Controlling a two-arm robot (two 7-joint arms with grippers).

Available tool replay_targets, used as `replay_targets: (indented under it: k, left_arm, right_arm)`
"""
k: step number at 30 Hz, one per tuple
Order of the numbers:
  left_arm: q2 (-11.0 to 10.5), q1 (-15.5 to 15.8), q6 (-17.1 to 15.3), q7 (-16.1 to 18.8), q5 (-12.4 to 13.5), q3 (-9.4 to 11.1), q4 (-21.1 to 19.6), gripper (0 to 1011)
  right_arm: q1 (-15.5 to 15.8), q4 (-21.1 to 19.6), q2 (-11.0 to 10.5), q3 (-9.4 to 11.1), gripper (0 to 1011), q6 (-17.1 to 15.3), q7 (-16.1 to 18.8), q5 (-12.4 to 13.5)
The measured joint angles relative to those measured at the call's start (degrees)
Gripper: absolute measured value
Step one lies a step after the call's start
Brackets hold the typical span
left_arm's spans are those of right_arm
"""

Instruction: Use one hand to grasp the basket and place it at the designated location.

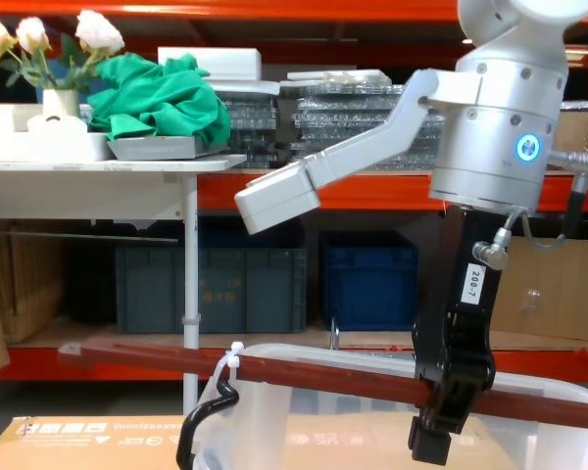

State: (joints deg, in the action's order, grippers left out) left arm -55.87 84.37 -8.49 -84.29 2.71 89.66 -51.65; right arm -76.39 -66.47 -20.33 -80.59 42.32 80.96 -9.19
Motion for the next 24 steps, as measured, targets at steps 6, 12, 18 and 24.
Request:
replay_targets:
  k: [6,12,18,24]
  left_arm:
    - [0.0,0.0,0.0,0.0,0.0,0.0,-0.01,0]
    - [0.0,0.0,0.0,0.0,0.0,0.0,-0.01,0]
    - [0.0,0.0,0.0,0.0,0.0,0.0,0.0,0]
    - [0.0,0.0,0.0,0.0,0.0,0.0,0.0,0]
  right_arm:
    - [-0.32,1.64,0.47,-0.61,98,1.37,-0.54,0.25]
    - [-0.86,2.24,0.72,-1.47,98,2.38,-1.11,0.02]
    - [-1.28,2.3,0.85,-2.34,98,2.69,-1.55,-0.18]
    - [-0.99,4.06,2.06,-3.55,98,2.99,-2.32,-0.75]
